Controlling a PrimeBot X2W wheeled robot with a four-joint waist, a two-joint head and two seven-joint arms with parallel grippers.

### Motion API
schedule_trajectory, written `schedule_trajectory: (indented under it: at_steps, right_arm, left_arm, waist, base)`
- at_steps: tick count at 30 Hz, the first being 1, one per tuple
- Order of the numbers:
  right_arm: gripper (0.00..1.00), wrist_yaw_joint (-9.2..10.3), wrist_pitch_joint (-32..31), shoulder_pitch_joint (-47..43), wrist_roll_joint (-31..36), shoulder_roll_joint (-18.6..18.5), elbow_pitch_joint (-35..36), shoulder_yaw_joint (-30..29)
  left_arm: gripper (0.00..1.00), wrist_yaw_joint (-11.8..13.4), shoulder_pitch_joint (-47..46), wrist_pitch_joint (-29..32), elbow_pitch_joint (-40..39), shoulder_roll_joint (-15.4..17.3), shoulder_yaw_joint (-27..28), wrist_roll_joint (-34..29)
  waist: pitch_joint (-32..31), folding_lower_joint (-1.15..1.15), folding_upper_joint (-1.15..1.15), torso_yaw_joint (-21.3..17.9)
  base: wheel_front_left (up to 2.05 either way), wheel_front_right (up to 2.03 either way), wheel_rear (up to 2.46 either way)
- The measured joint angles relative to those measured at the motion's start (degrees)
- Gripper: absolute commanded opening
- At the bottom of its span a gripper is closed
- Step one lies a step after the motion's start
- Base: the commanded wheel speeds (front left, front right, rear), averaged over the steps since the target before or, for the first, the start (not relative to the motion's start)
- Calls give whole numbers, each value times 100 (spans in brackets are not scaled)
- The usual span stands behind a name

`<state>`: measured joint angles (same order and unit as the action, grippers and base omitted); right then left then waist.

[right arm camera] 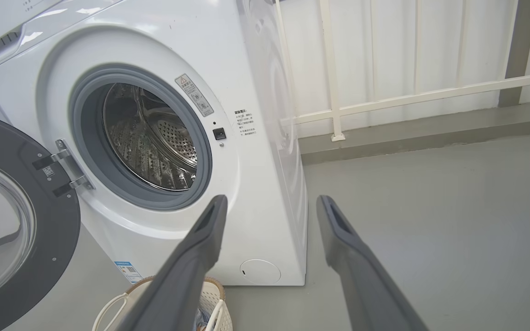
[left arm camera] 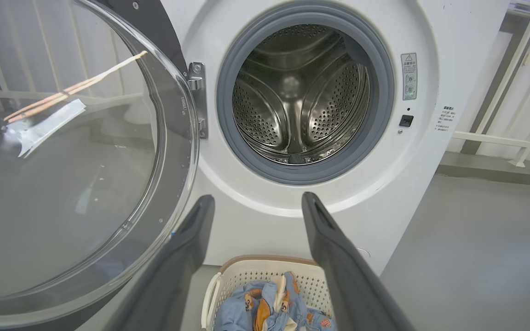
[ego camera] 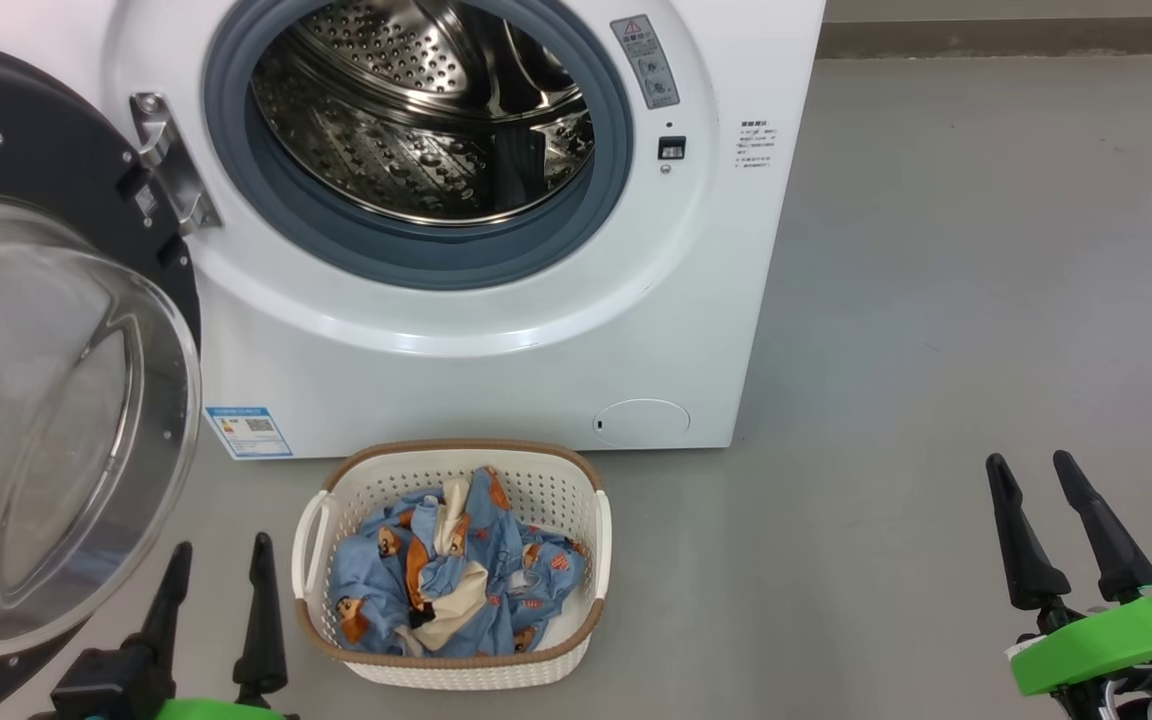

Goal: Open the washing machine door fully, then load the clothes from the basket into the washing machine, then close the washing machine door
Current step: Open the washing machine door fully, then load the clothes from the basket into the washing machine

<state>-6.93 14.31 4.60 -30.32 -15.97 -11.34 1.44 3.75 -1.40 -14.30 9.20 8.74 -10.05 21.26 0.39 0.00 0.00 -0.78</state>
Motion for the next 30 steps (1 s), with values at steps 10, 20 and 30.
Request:
schedule_trajectory:
  at_steps: [10,20,30]
  right_arm:
    - [100,0,0,-4,77,27,-20,-32]
    - [100,0,0,-8,152,89,-16,-46]
    - [100,0,0,-8,152,100,-16,-46]
  left_arm:
    - [100,-159,0,0,0,-113,190,-176]
    - [100,-300,0,0,12,-191,336,-315]
    - [100,-358,0,-1,48,-263,437,-426]
  waist:
    - [4,0,0,45]
    - [13,0,0,73]
    - [13,0,0,79]
  base:
    - [0,0,0]
    - [0,0,0]
    - [0,0,0]
